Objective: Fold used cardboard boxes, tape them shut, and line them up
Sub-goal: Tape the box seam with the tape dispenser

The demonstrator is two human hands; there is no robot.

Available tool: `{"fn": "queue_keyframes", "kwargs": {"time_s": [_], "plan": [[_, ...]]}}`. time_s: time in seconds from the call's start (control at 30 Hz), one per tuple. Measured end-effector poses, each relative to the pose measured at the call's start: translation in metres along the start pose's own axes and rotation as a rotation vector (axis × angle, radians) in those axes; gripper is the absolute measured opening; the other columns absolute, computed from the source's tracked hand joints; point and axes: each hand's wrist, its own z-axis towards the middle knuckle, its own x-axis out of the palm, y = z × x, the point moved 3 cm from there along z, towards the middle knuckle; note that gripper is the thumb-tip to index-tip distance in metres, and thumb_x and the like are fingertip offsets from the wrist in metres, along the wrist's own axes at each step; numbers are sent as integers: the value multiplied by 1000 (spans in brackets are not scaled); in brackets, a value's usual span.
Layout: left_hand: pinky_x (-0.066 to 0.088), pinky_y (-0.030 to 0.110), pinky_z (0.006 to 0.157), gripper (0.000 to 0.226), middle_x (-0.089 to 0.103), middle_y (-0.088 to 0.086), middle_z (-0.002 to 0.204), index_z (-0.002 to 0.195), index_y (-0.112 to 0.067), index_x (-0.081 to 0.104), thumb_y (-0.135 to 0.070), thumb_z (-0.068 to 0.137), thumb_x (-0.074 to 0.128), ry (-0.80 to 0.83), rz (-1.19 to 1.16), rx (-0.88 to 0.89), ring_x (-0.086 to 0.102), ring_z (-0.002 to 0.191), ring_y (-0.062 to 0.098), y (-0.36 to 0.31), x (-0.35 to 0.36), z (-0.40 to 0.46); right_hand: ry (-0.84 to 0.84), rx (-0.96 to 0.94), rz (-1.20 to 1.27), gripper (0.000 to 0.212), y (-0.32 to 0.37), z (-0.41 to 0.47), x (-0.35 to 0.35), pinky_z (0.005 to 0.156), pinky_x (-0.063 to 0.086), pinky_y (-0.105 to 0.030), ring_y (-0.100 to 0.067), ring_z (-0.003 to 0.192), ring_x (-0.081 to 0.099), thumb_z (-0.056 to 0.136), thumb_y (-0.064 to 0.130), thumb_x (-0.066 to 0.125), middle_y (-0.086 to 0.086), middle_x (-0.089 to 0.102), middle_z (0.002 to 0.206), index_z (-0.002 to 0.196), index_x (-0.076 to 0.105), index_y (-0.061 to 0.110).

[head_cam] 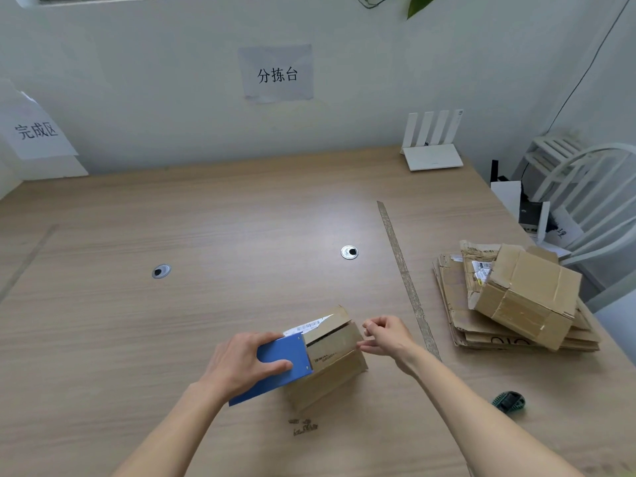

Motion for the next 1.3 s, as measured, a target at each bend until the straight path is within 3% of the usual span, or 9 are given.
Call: {"fn": "queue_keyframes", "kwargs": {"time_s": [0.2,0.3,0.47,0.73,1.07,1.3], "plan": [[42,19,70,51,62,-29,102,119,-55,59,-75,71,60,-2,-36,-11,56,92,-4,4,5,9,-56,-223,-357,13,25,8,-7,84,56,-38,-19,89,69,96,34,62,1,70,93,93,67,21],[44,20,73,48,62,-29,103,113,-59,58,-76,69,59,2,-60,-23,56,93,-5,4,7,11,-23,-232,-296,13,29,12,-2,88,56,-37,-18,90,70,92,33,68,2,72,96,94,68,21],[49,24,77,51,62,-30,103,115,-57,60,-76,67,60,-17,-82,-49,57,93,-4,8,10,14,-87,-203,-242,6,23,23,4,76,63,-39,-16,68,67,92,17,70,-5,72,86,89,68,12],[47,21,75,53,62,-34,105,119,-59,59,-75,68,62,-21,-100,-44,56,95,-7,7,12,14,-132,-144,-205,8,10,37,6,69,63,-35,-18,65,69,91,12,71,-8,72,80,84,69,12],[46,20,75,51,62,-35,104,116,-59,60,-76,68,63,-34,-129,-44,56,95,-9,13,19,18,-126,-112,-270,7,-3,52,8,73,63,-37,-14,63,68,88,19,74,-3,74,74,83,74,14],[51,26,81,51,65,-30,101,110,-55,66,-72,63,70,-52,-237,-48,58,95,-5,21,33,18,-35,-123,-404,8,-23,60,9,88,58,-43,-20,86,72,84,45,74,10,75,88,87,72,37]]}}
